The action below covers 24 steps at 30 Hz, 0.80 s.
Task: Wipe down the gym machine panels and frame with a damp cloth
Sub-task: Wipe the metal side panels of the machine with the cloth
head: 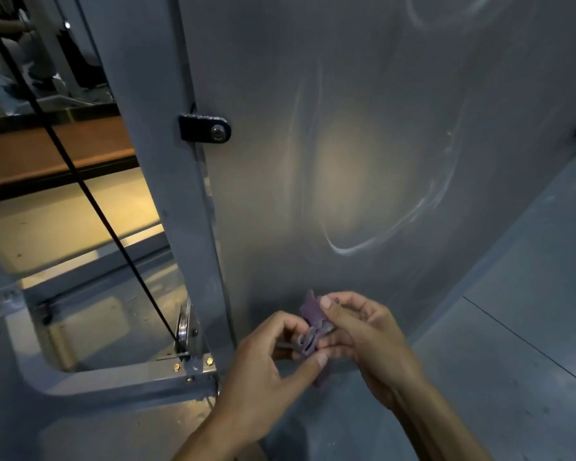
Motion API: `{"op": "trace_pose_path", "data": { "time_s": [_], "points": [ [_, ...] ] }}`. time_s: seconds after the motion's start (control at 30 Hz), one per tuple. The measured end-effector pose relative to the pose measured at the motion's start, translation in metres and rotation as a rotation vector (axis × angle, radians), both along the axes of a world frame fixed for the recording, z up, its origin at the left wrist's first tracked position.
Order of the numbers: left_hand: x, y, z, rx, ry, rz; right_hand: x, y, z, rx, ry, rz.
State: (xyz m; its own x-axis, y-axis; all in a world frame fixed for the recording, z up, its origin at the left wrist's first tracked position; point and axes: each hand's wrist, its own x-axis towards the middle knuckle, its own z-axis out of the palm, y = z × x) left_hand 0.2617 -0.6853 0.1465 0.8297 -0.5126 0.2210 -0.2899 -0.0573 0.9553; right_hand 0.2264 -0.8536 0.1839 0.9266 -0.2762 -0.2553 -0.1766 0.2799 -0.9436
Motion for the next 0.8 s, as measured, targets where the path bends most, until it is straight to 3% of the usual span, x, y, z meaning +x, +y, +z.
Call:
{"op": "trace_pose_path", "data": {
  "time_s": [0.17, 0.27, 0.33, 0.47, 0.6, 0.8],
  "points": [
    [0.008, 0.011, -0.015, -0.082, 0.323, -0.183, -0.007, -0.008, -0.033, -0.201, -0.016, 0.111],
    [0.011, 0.015, -0.018, -0.236, 0.614, -0.217, -0.014, -0.013, -0.047, -0.074, 0.057, 0.256],
    [0.012, 0.015, -0.018, -0.278, 0.701, -0.174, -0.018, -0.011, -0.052, 0.068, 0.101, 0.389],
    [0.017, 0.014, -0.015, -0.17, 0.586, -0.052, -0.017, 0.005, -0.059, 0.206, 0.133, 0.389],
    [0.02, 0.012, -0.016, -0.039, 0.379, 0.129, -0.011, 0.015, -0.062, 0.178, 0.135, 0.27],
    [0.017, 0.014, -0.019, 0.014, 0.39, 0.264, -0.012, 0.019, -0.06, 0.08, 0.105, 0.134]
  ]
}}
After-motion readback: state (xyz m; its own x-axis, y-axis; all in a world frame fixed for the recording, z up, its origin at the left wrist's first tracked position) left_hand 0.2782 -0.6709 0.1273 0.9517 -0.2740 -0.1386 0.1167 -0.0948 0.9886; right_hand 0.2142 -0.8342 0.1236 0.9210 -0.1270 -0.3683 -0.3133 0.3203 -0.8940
